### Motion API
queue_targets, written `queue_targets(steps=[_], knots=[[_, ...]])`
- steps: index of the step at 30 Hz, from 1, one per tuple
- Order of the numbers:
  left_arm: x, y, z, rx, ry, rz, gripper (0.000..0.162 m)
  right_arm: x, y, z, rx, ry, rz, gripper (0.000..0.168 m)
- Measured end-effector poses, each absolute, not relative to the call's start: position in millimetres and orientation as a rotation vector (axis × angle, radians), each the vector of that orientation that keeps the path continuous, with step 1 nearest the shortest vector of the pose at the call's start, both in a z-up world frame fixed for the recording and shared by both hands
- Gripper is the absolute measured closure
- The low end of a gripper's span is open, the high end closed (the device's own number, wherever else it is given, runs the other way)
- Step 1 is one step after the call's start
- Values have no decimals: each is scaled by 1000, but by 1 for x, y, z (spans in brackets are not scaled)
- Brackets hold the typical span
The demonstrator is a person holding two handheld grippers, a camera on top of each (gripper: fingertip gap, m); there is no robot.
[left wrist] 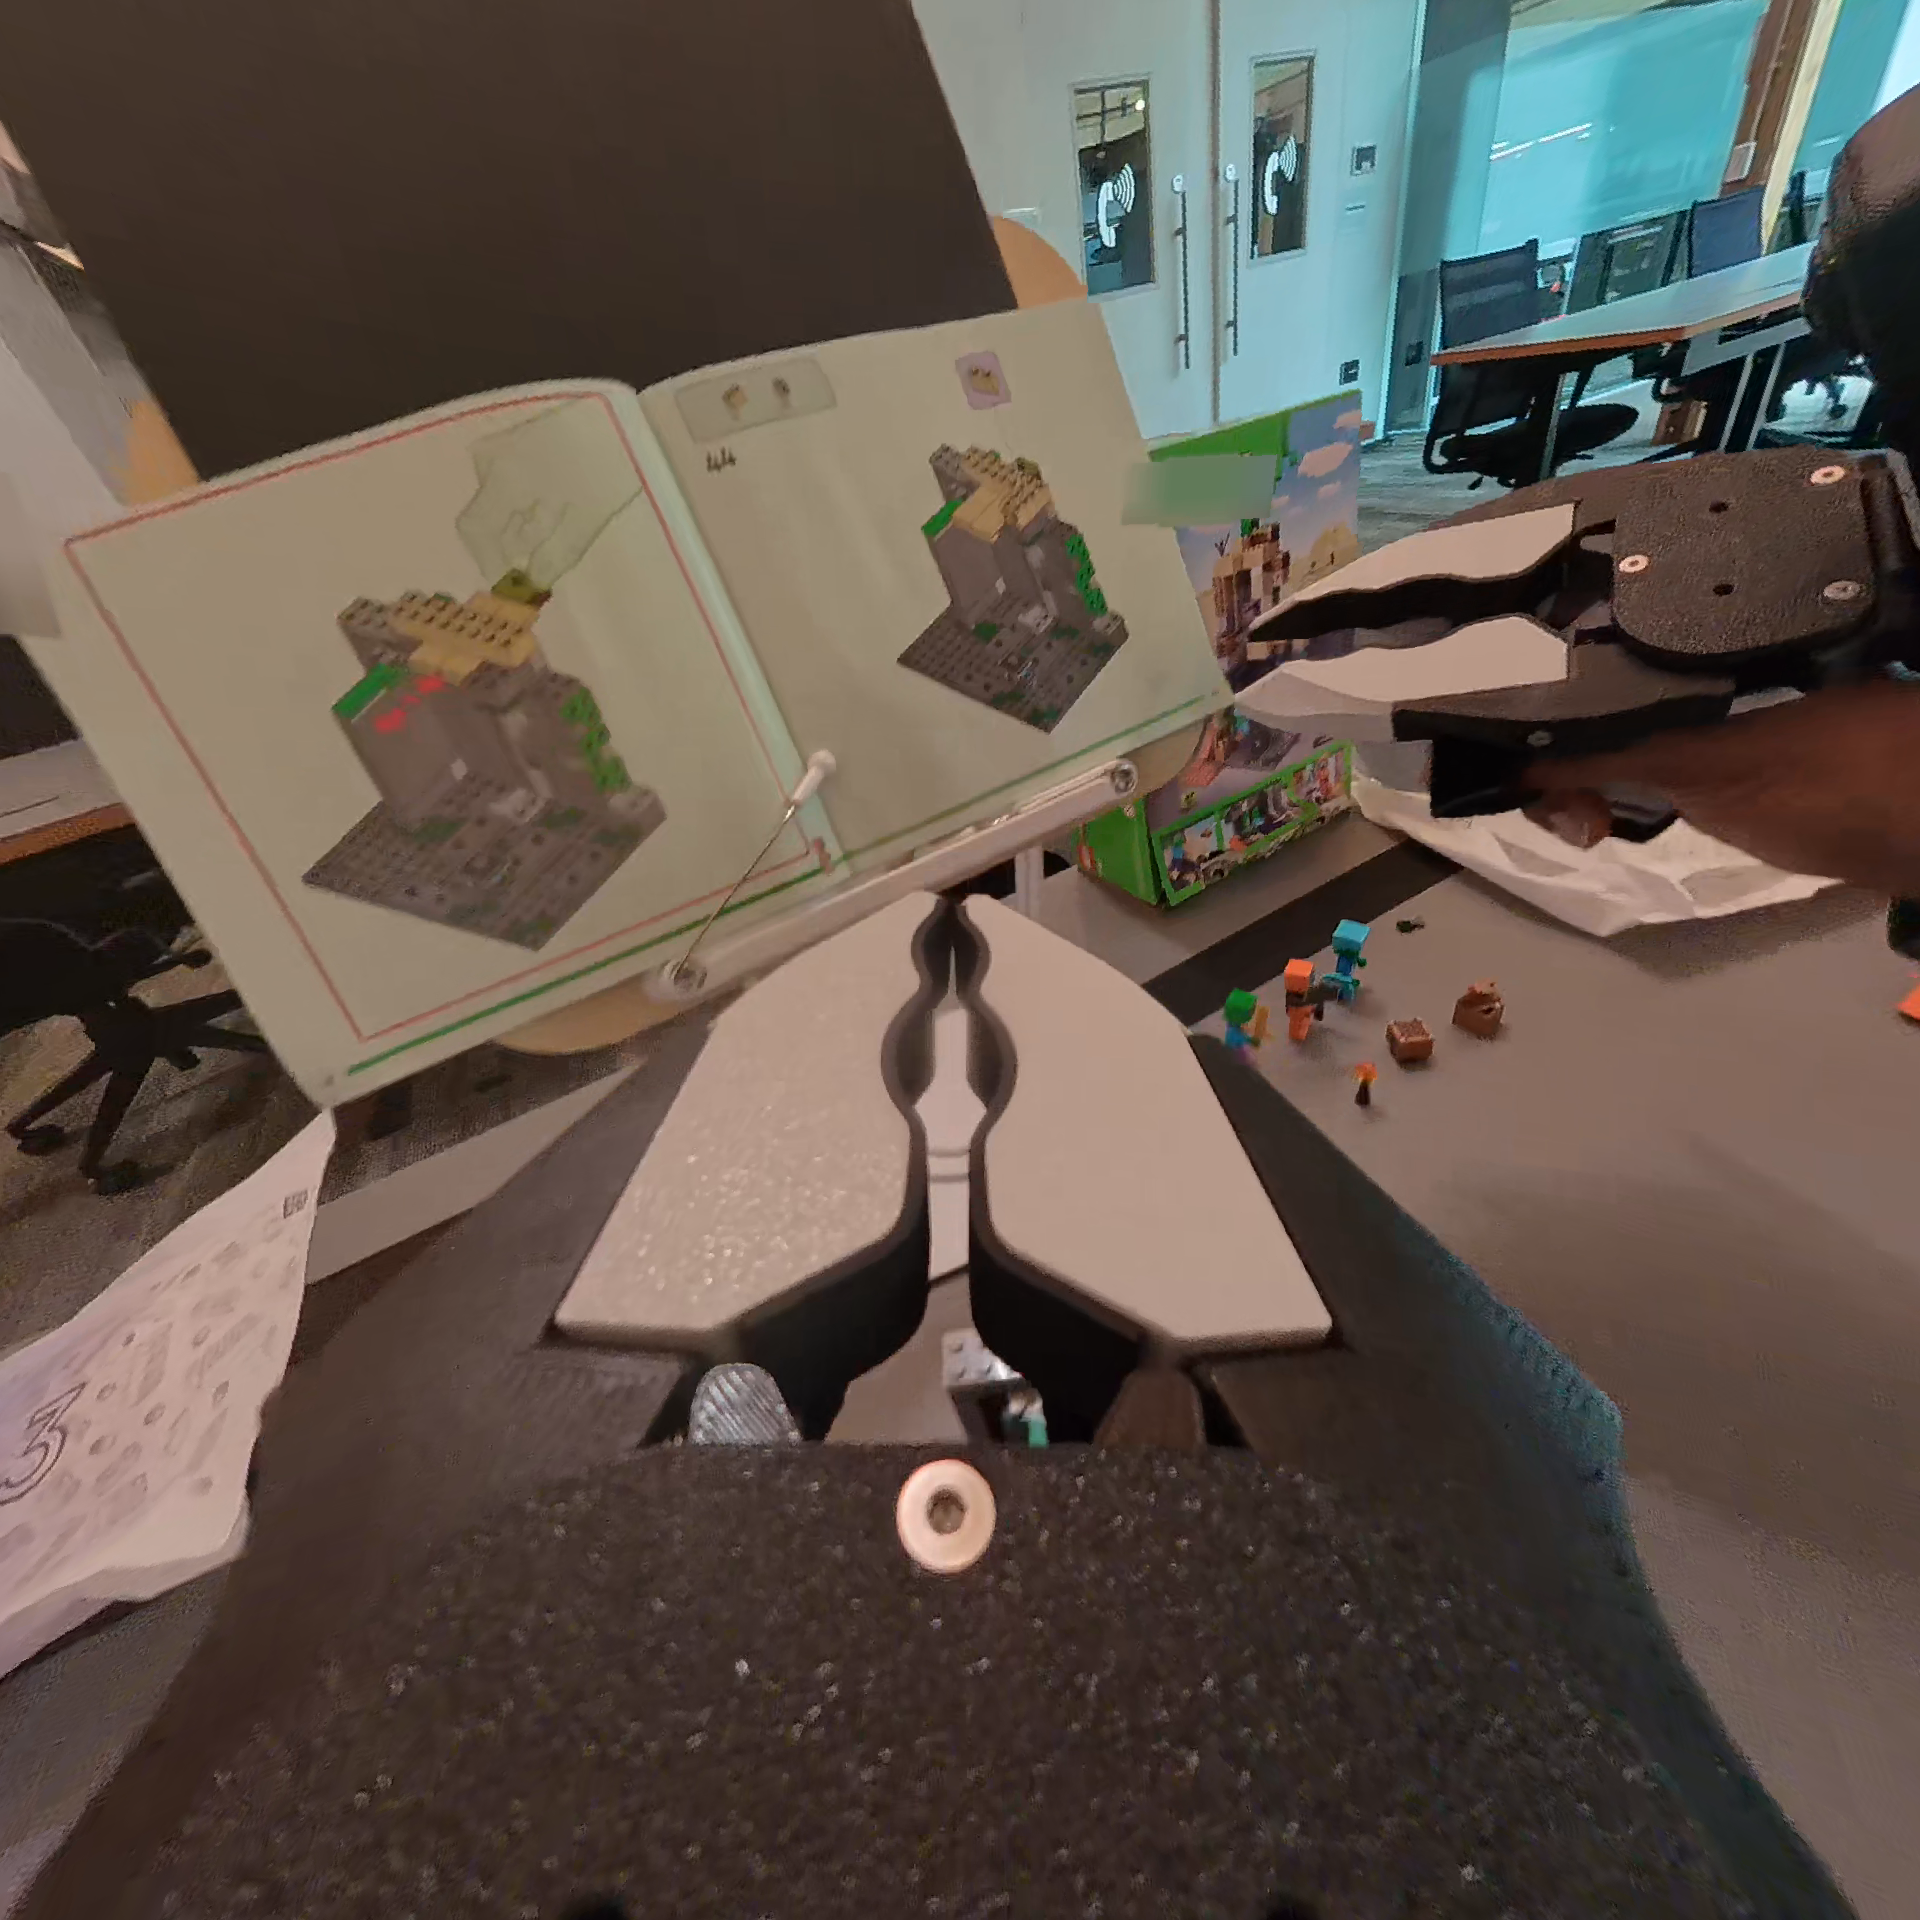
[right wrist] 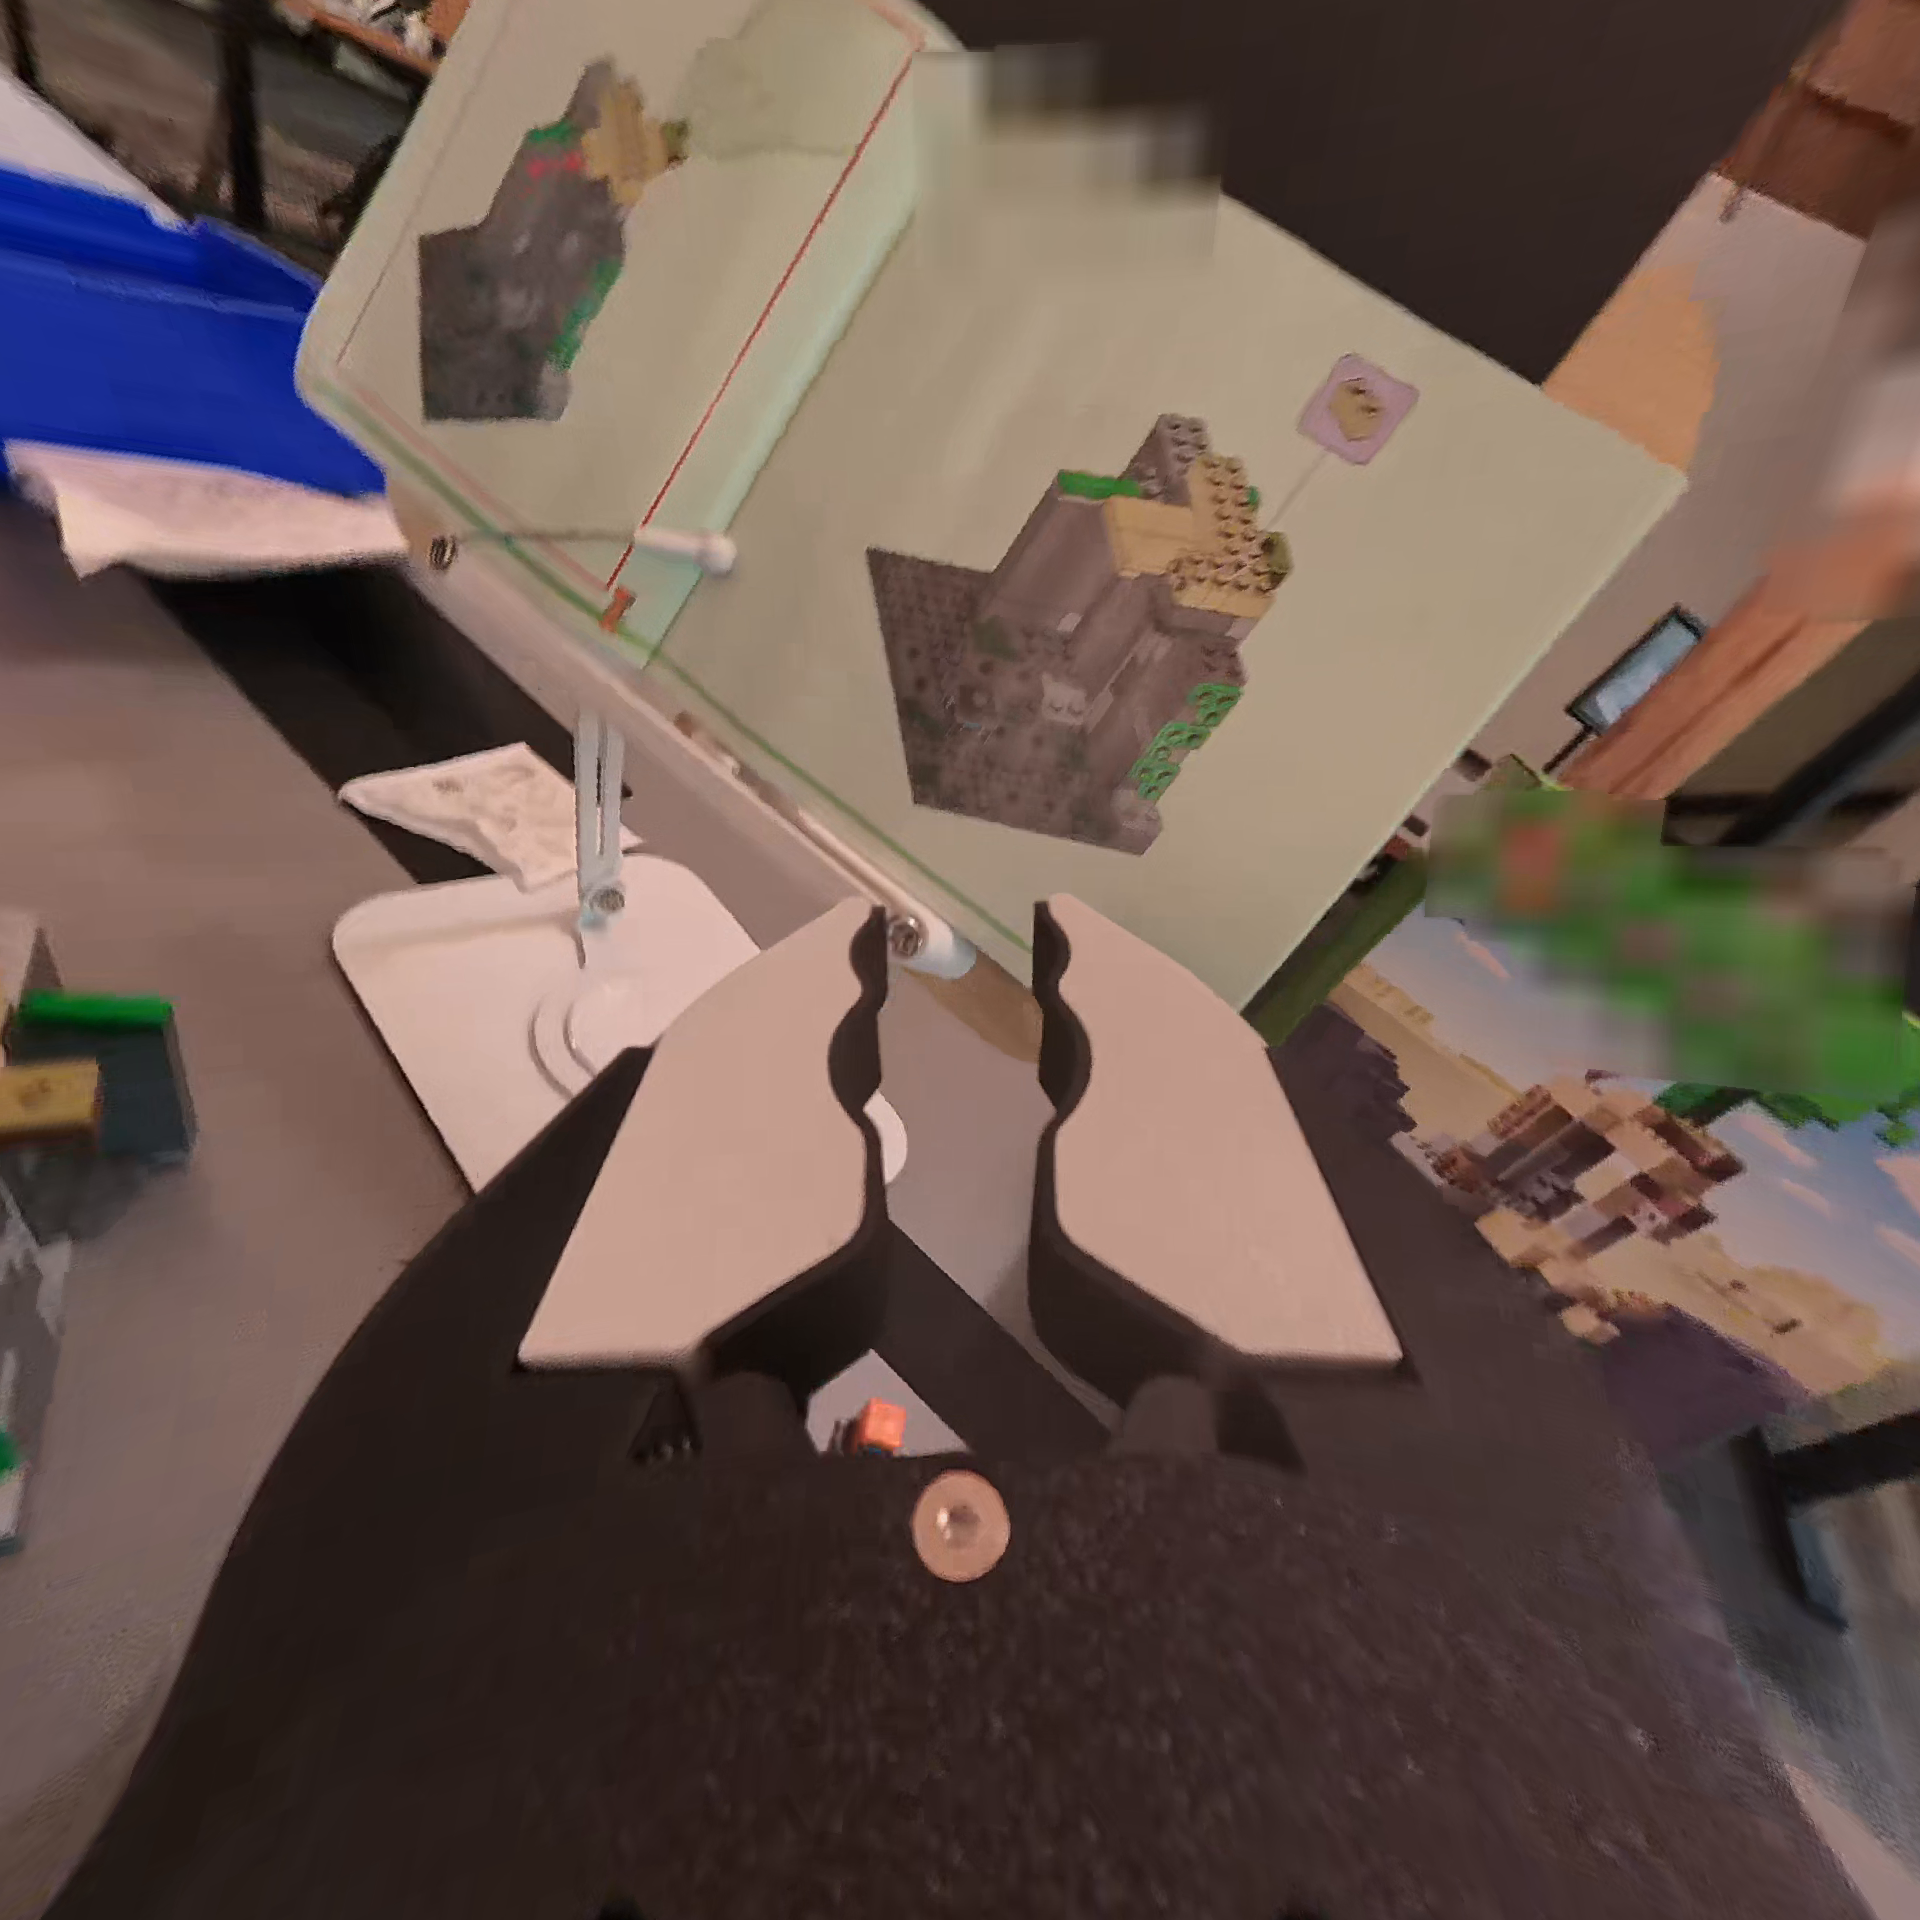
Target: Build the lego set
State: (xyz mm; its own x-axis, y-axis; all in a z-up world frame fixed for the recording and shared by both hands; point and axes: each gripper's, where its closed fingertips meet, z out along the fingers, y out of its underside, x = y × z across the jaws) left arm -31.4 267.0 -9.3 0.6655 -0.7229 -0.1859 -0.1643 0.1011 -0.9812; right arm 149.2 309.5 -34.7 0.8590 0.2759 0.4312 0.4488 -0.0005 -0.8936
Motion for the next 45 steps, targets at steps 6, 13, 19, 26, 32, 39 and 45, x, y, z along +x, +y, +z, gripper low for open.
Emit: queue_targets(steps=[6, 13, 19, 26, 32, 39, 45], knots=[[-69, 291, -43, -1509, 786, -440, 148, 150, 323, -57, -1617, -668, -194, 121], [-55, 348, -51, -1484, 942, -247, 136, 168, 345, -60, -1622, -531, -154, 108], [-23, 391, -46, -1426, 1015, -167, 133, 169, 354, -64, -1607, -492, -104, 108], [8, 412, -57, -1421, 1119, -82, 141, 170, 359, -64, -1581, -444, -27, 109], [9, 421, -61, -1397, 1150, 46, 161, 168, 361, -66, -1586, -437, -39, 111], [-3, 423, -48, -1455, 840, -142, 161, 170, 364, -67, -1612, -390, -67, 117], [-37, 438, -45, -1600, 455, -503, 159, 171, 365, -69, -1647, -361, -51, 117]])
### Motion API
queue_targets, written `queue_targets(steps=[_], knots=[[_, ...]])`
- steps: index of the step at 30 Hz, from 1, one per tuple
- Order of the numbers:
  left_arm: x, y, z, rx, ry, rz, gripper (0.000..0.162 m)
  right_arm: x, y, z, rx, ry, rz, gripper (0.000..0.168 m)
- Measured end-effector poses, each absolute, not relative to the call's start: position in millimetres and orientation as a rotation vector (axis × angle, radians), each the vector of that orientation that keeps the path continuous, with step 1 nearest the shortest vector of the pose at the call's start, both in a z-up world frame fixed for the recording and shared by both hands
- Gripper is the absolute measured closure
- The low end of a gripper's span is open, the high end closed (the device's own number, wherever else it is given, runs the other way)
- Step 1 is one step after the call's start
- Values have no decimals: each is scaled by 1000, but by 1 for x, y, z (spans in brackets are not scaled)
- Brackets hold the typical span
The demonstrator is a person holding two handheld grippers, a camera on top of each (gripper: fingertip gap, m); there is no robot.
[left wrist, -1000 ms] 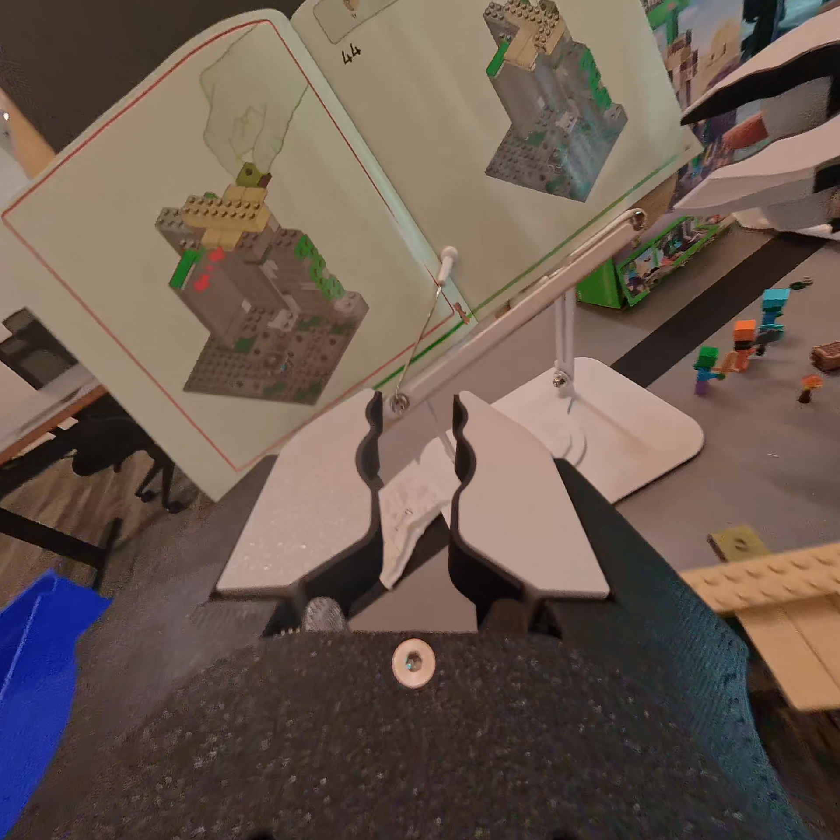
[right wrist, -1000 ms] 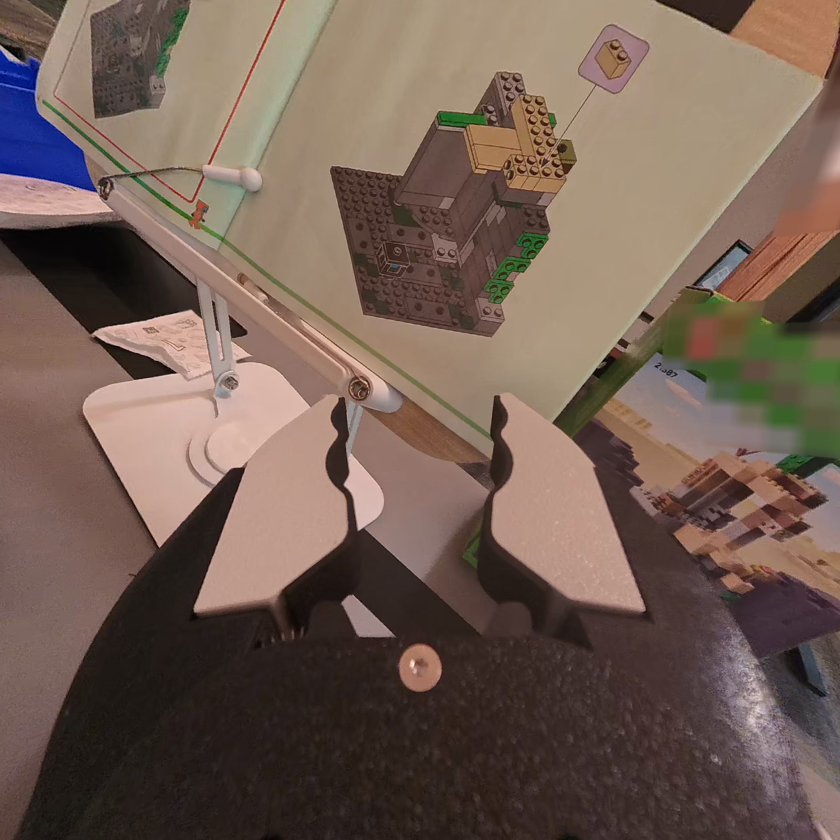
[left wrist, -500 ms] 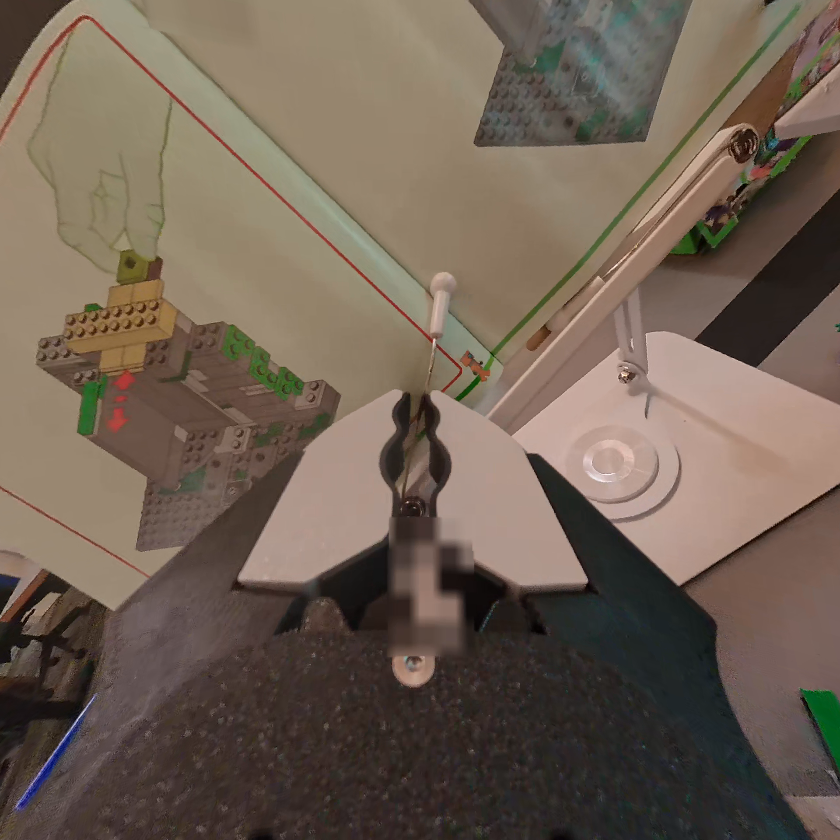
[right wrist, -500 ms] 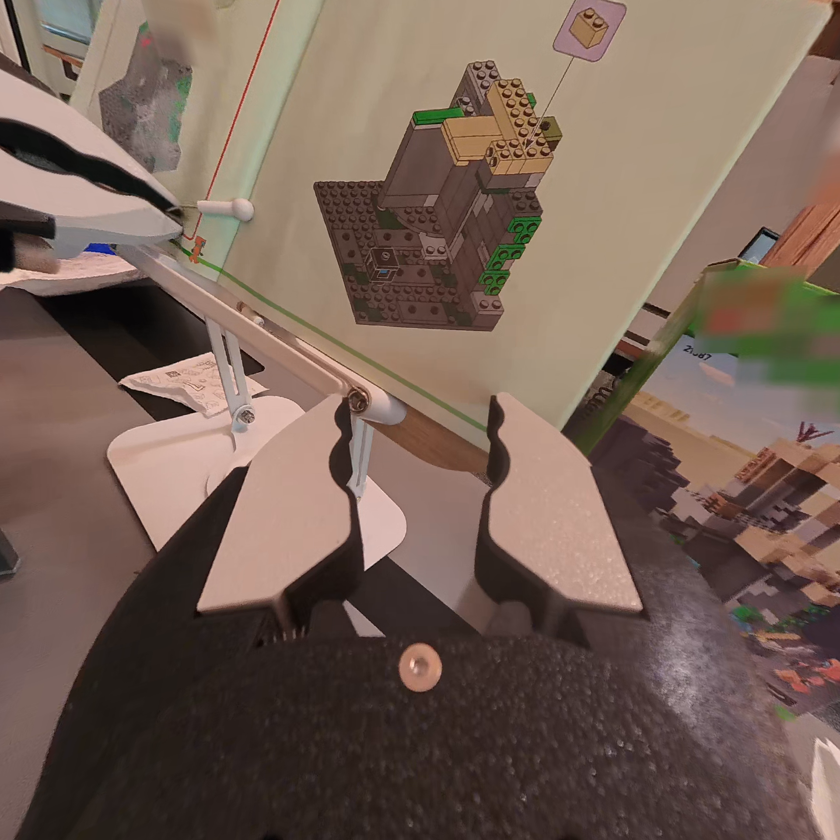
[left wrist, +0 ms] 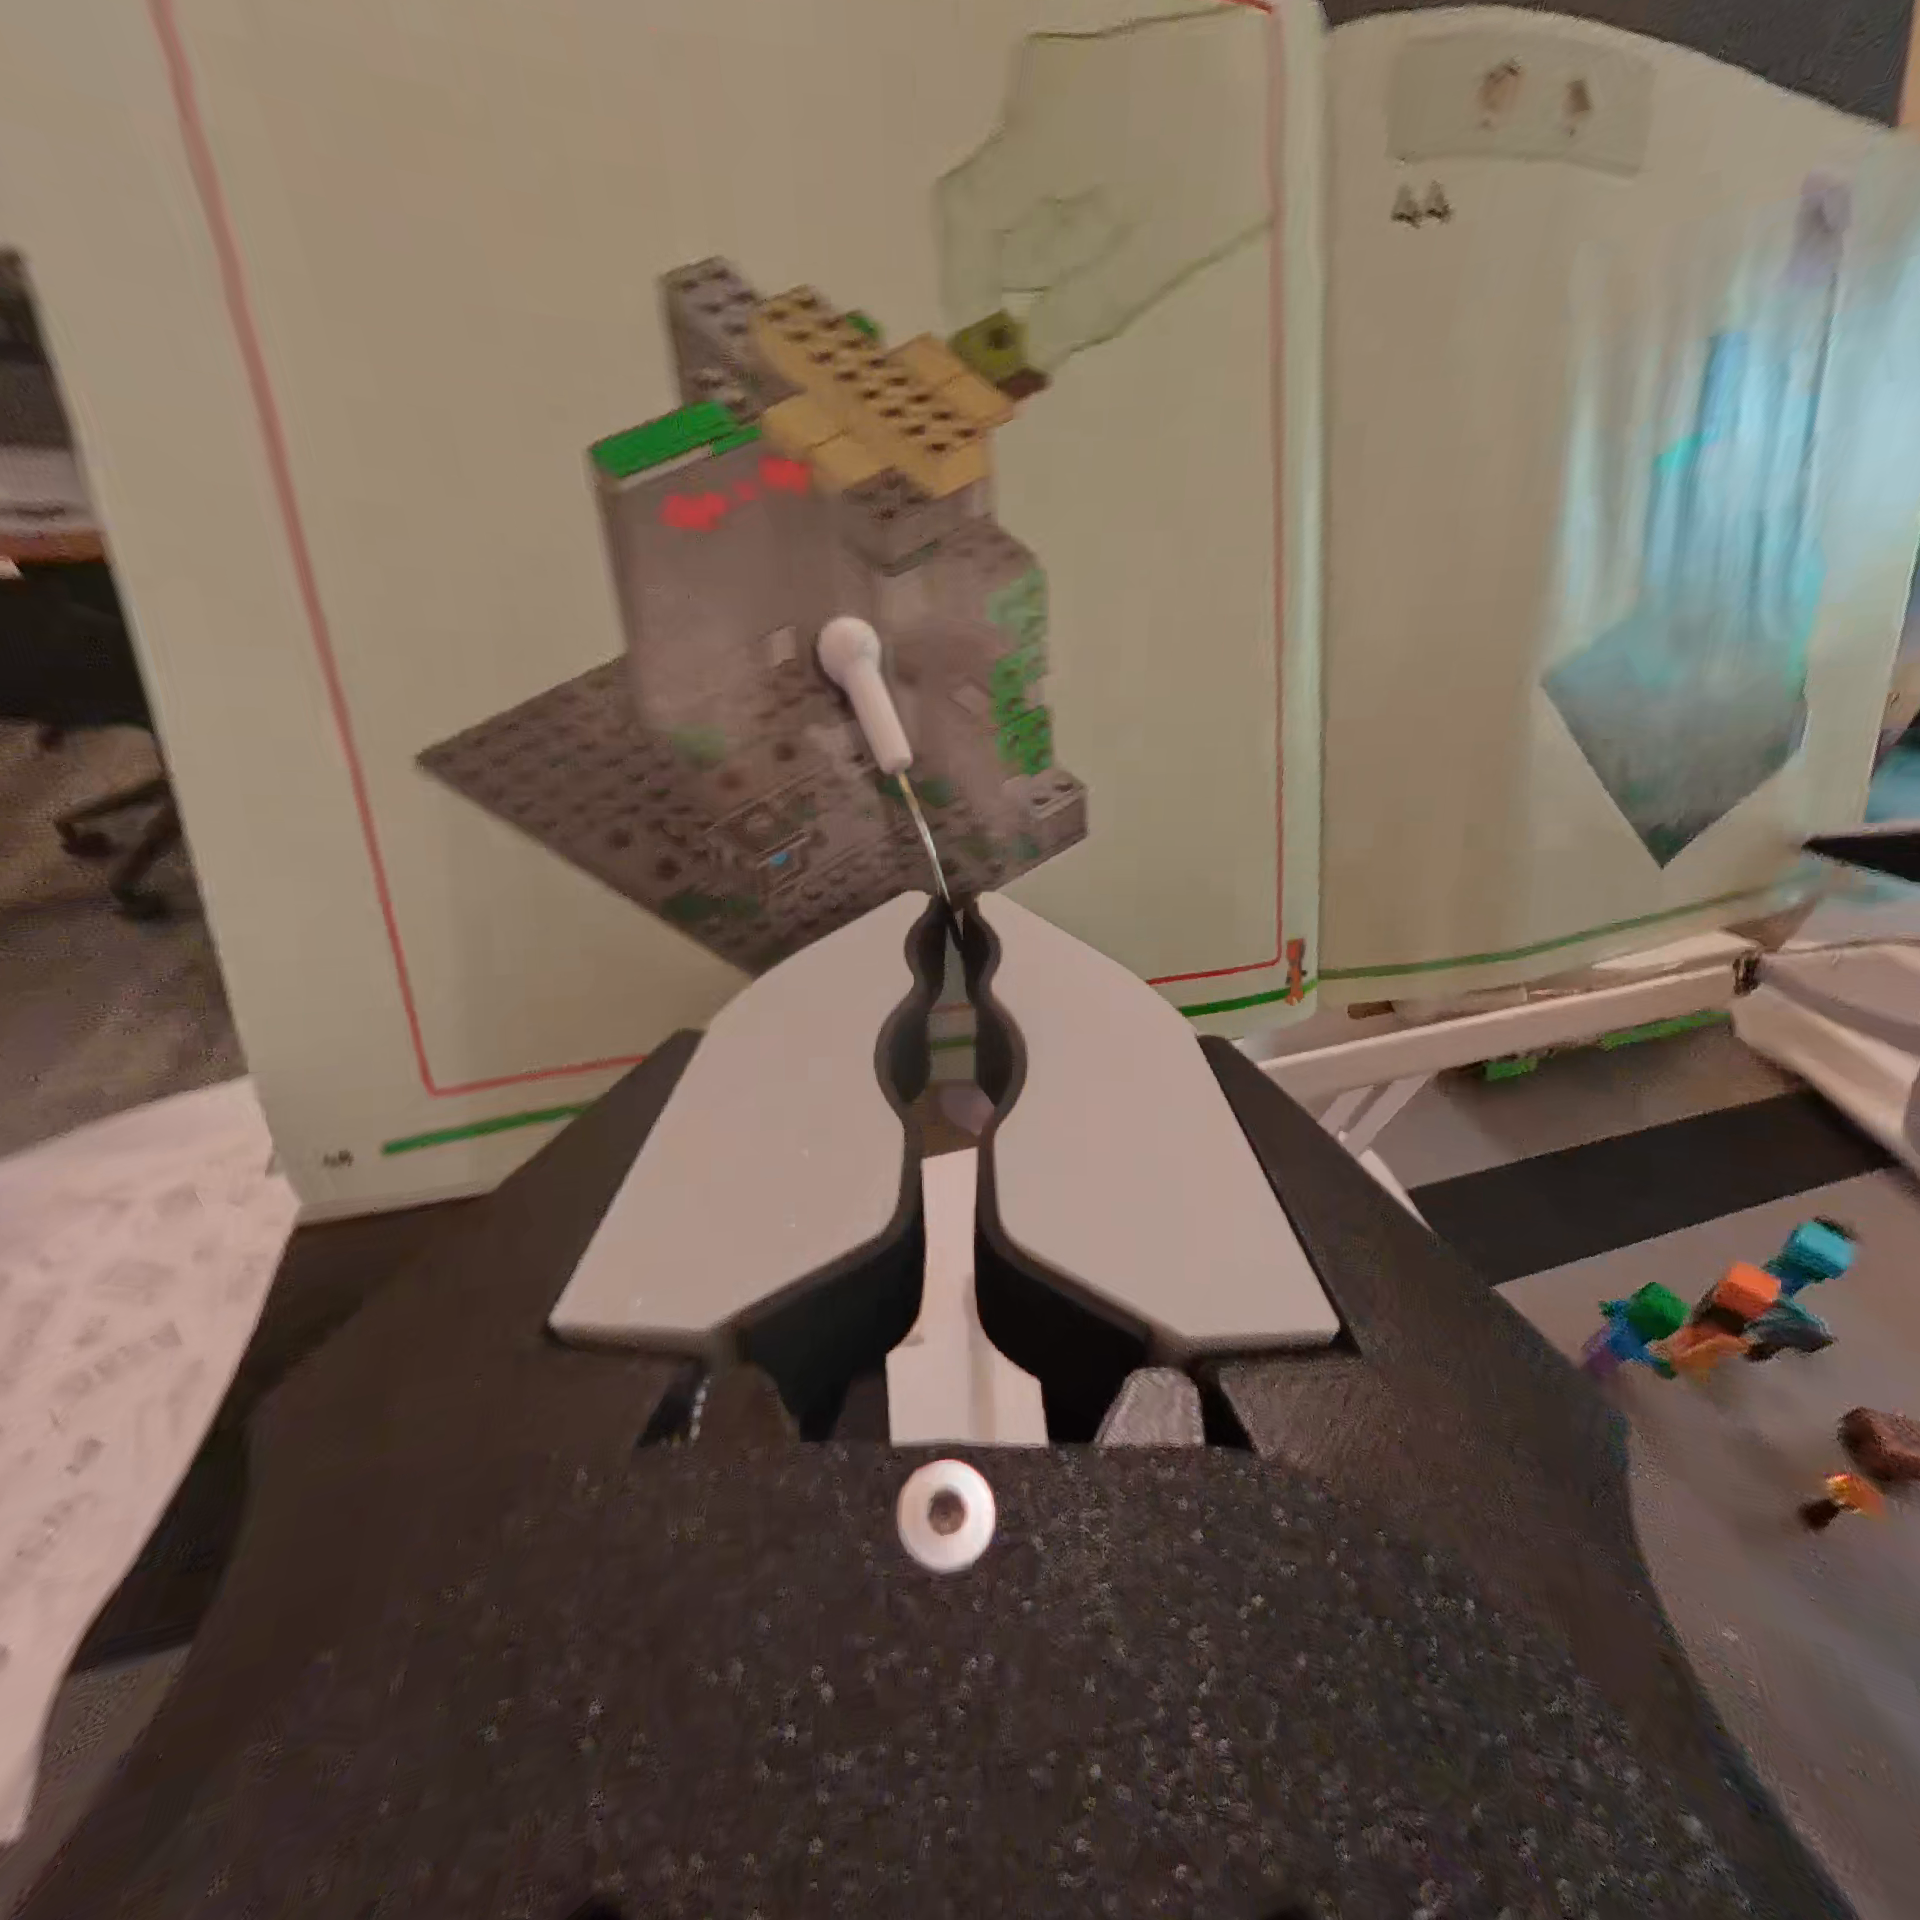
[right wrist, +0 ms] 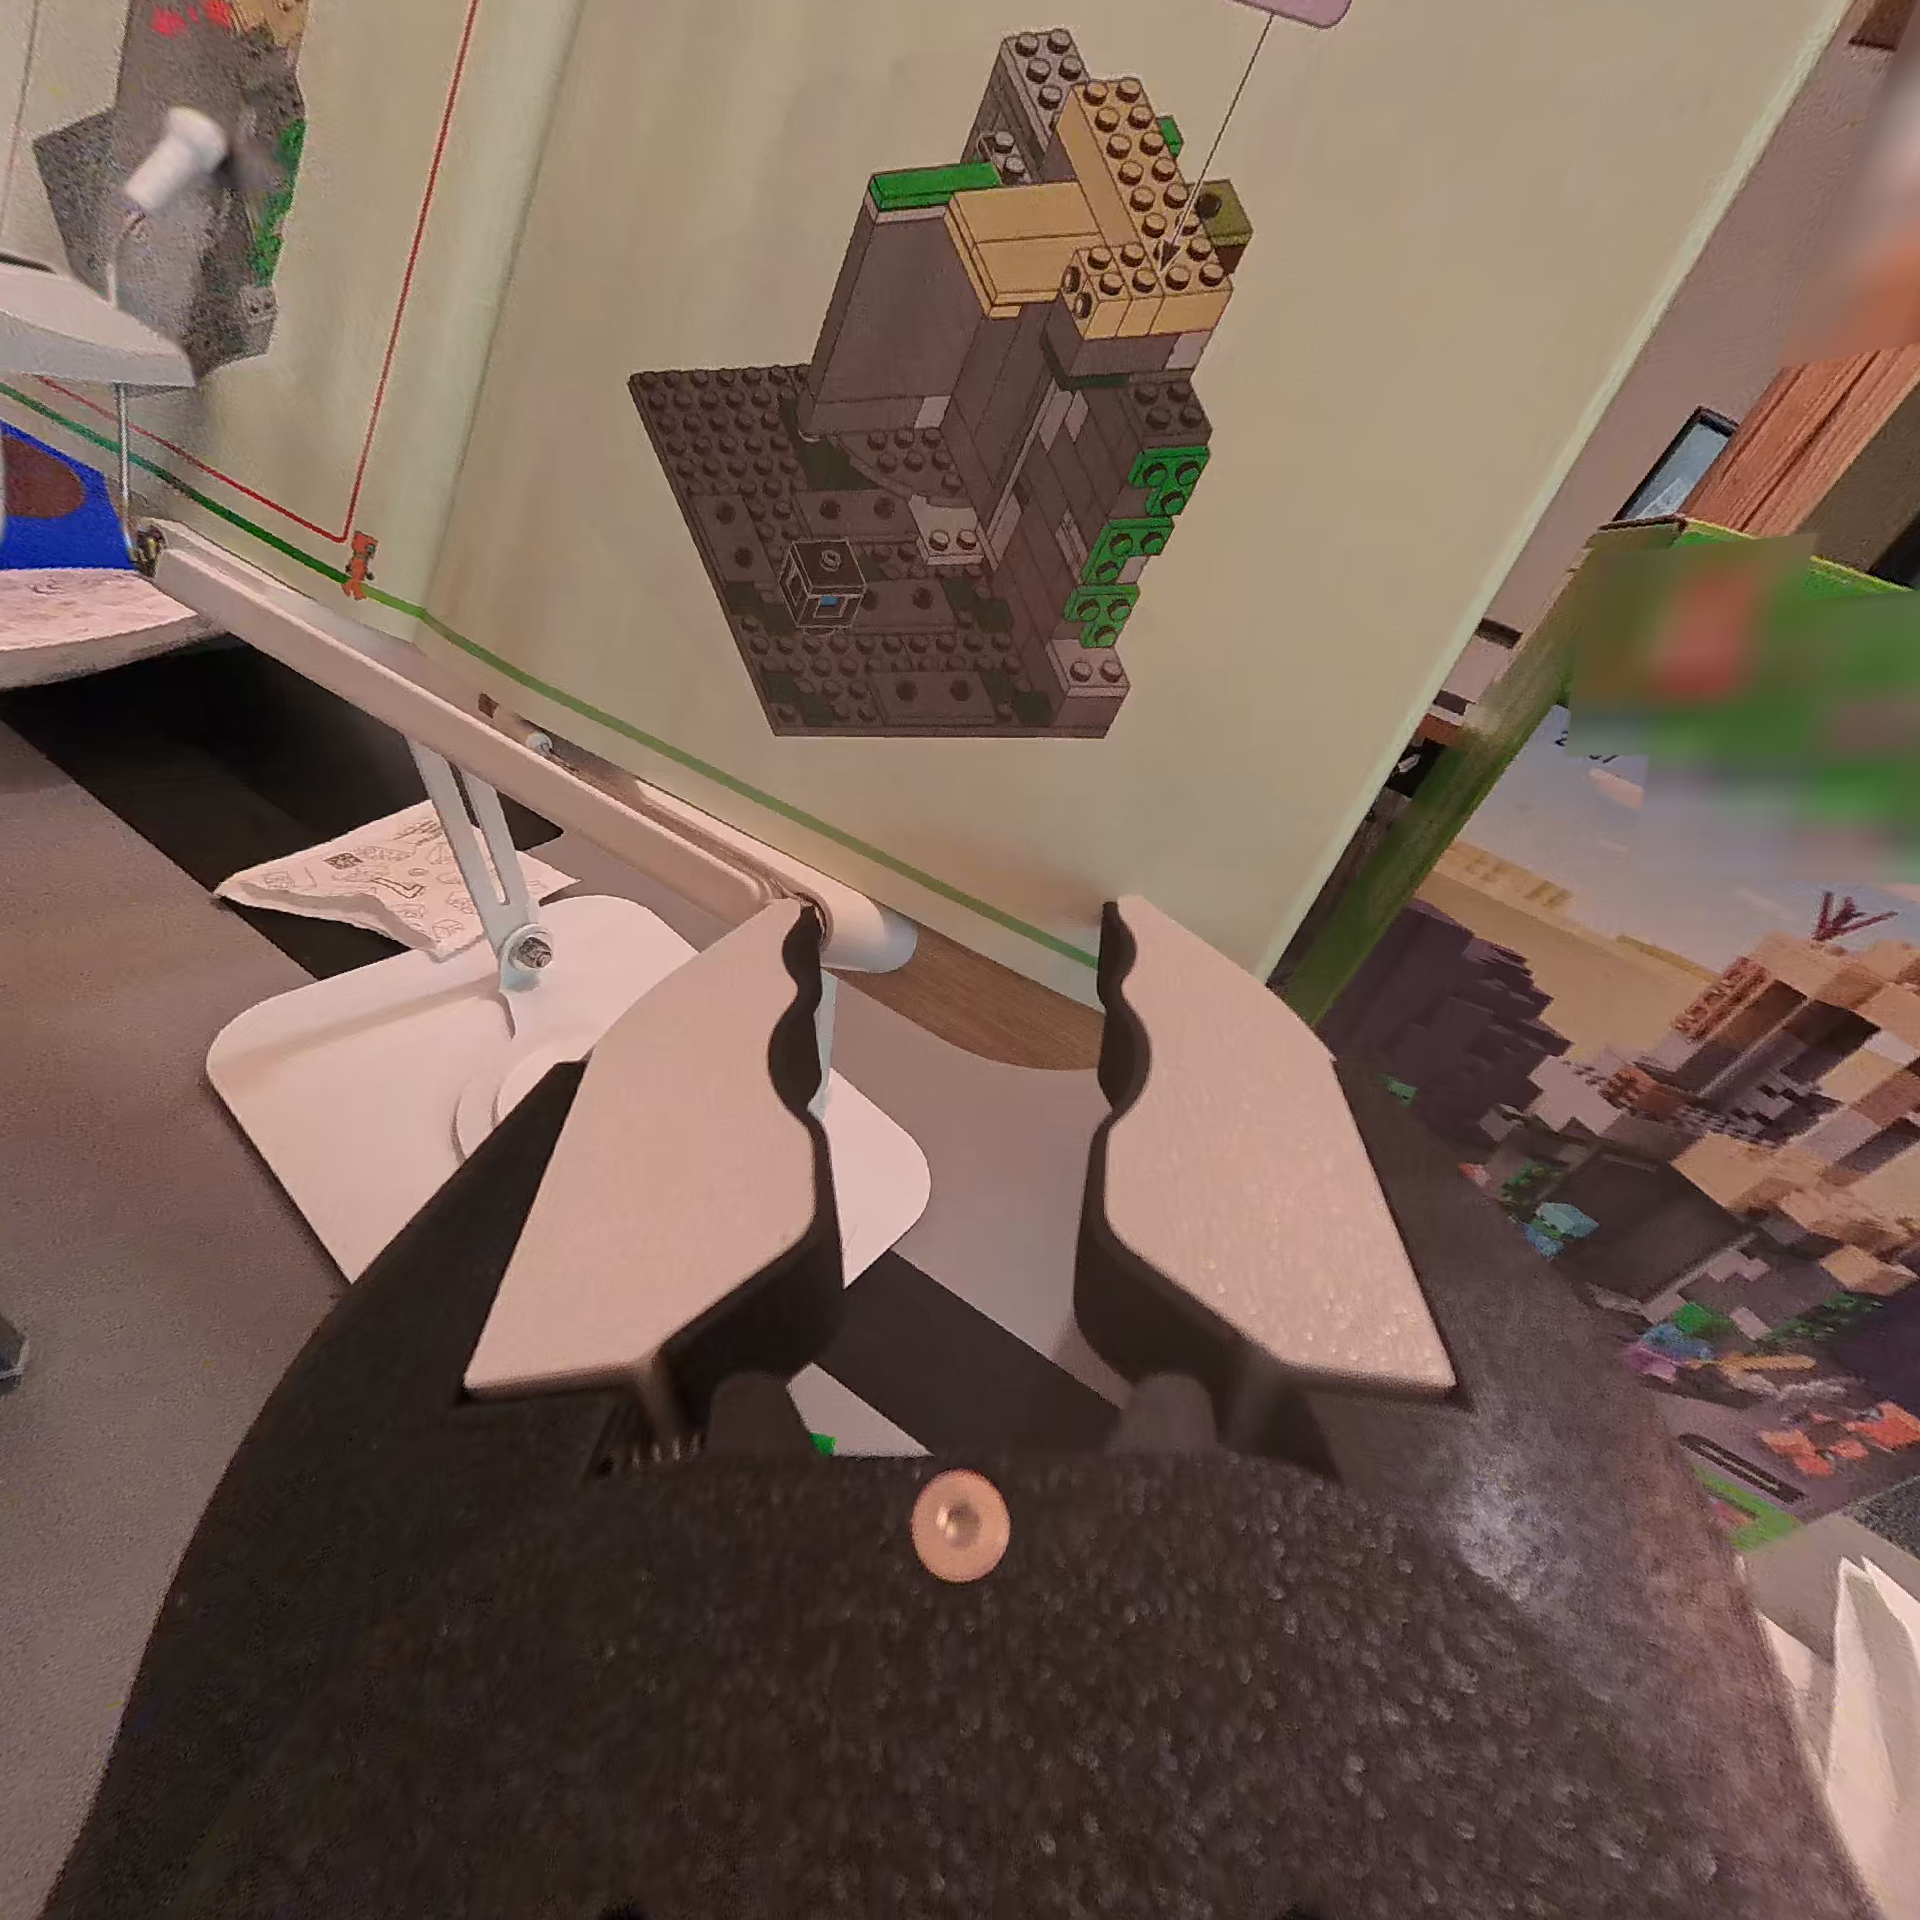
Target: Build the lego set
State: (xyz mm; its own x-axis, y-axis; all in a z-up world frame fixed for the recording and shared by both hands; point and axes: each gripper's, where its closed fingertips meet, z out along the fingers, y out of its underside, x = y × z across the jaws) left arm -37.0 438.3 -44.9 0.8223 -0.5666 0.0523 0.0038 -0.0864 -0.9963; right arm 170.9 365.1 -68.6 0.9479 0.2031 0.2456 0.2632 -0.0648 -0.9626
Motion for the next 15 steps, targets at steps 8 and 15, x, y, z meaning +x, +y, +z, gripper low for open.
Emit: queue_targets(steps=[8, 15], knots=[[-65, 433, -75, -1700, 183, -811, 151, 171, 365, -69, -1661, -359, -61, 117], [-68, 417, -84, -1732, 110, -991, 153, 172, 361, -65, -1662, -404, -96, 119]])
